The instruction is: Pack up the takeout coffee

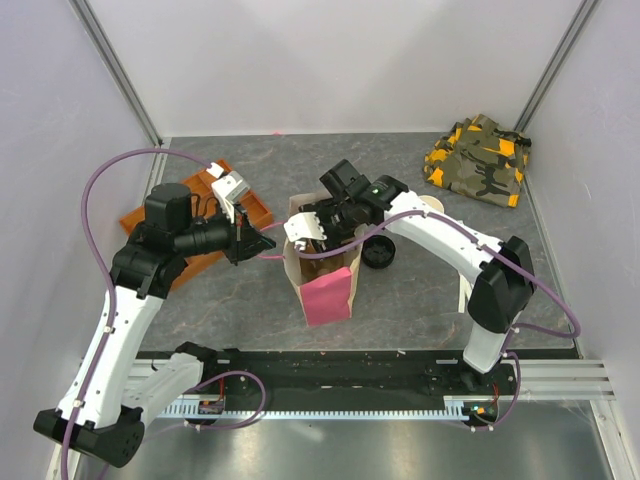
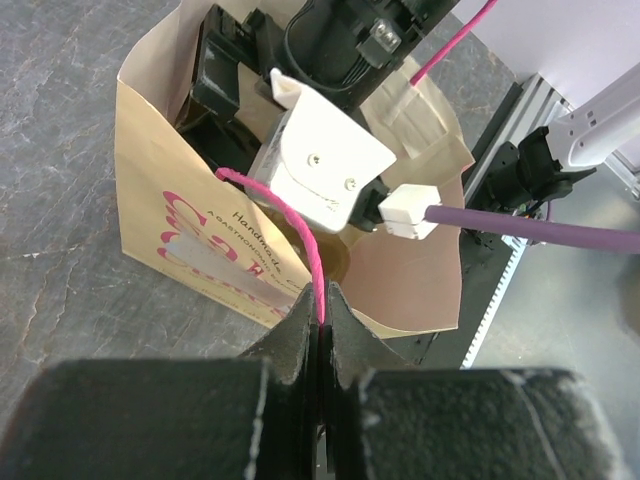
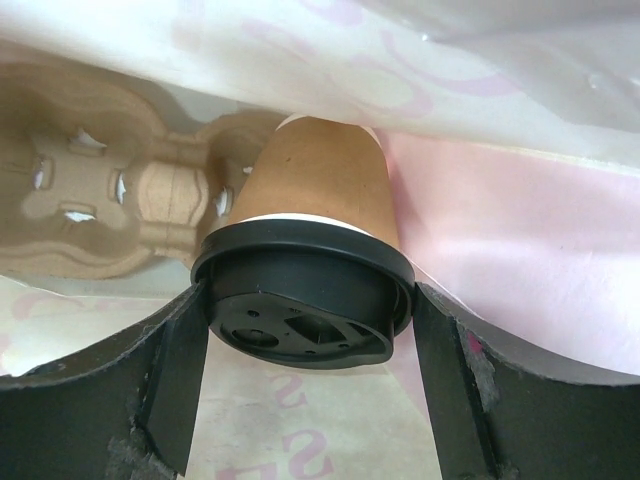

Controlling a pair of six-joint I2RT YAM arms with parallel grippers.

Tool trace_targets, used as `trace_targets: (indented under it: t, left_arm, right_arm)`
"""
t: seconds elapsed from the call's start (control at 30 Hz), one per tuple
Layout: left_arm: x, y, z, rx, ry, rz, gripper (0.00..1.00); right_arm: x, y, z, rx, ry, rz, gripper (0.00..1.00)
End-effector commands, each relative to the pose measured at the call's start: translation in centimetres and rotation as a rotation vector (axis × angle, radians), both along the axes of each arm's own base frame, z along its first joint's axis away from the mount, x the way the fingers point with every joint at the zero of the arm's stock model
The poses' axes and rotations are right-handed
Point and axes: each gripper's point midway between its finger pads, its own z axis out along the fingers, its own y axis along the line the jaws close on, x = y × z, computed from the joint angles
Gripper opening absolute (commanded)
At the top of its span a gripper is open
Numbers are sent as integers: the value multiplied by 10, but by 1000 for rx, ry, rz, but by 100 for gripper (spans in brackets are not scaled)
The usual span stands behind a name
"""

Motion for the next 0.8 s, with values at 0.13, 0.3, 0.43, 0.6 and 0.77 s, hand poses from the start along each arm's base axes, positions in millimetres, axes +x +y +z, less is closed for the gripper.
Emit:
trace_targets:
  t: [0.13, 0.3, 0.43, 0.6, 0.77]
  left_arm:
    - [7, -2, 19, 5, -114, -33, 2]
    - [8, -2, 17, 9, -108, -29, 2]
    - [11, -1, 16, 14, -106, -21, 2]
    - [17, 4, 9, 37, -88, 32, 2]
    - [36, 11, -4, 94, -62, 102, 2]
  right_arm:
    - [-4, -6, 47, 0, -40, 45, 38]
    - [-3, -2, 60, 30, -51, 44, 38]
    - [-5, 0, 59, 58, -46, 33, 38]
    - [1, 9, 69, 116, -52, -6, 36]
    - [-4, 17, 89, 180, -41, -2, 32]
